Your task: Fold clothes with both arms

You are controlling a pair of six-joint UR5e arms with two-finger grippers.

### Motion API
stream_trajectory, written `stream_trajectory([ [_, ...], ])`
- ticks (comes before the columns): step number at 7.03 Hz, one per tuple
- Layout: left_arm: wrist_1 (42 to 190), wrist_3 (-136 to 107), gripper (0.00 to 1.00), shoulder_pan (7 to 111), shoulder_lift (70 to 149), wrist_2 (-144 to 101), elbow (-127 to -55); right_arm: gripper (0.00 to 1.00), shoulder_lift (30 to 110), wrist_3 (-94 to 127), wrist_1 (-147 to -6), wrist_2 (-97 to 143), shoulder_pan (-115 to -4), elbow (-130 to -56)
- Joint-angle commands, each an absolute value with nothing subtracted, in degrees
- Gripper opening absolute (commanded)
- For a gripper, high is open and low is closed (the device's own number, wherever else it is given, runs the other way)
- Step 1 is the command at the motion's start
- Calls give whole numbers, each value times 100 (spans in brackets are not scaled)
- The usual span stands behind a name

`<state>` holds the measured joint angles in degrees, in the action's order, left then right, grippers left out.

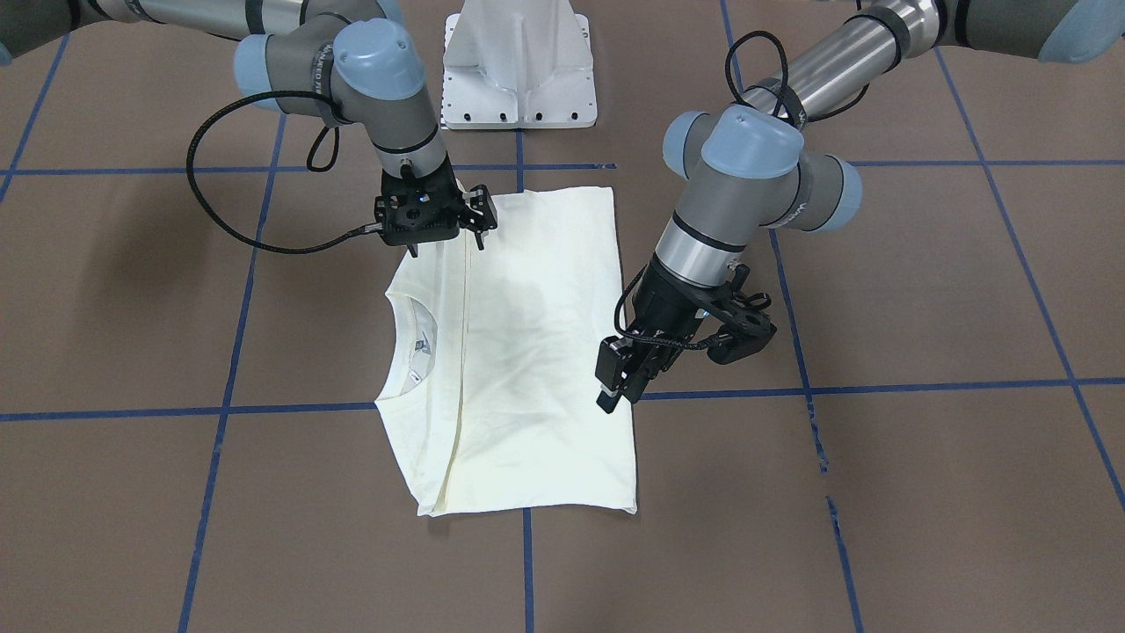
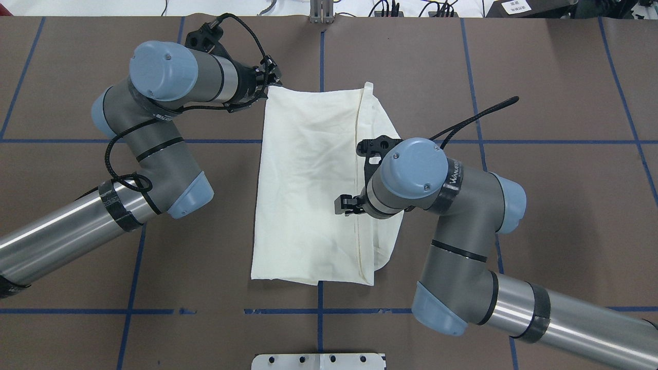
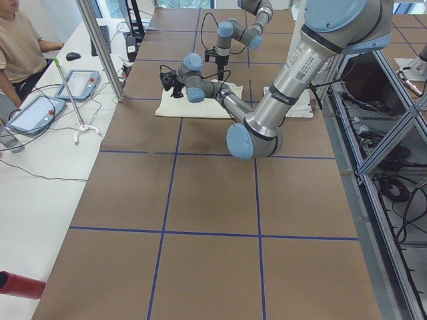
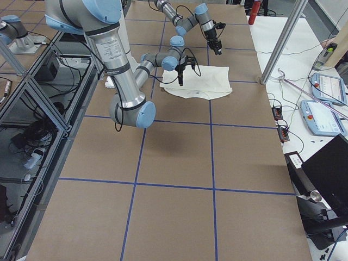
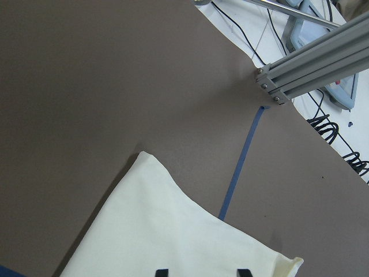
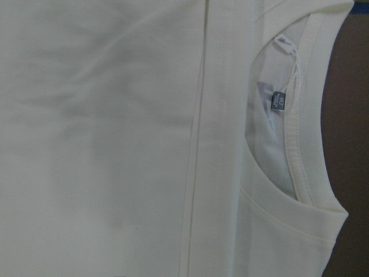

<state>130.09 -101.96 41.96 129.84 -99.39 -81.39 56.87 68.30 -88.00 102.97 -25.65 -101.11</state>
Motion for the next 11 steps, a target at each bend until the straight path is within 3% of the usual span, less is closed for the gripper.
stream_trajectory([
  [1,12999,-10187,50,4271,12981,-9993,-8148,100,5441,6697,-9577,9976,-2242,-10116],
  [11,12999,-10125,50,4271,12946,-9993,-8147,100,5457,6416,-10573,9589,-1740,-10011],
])
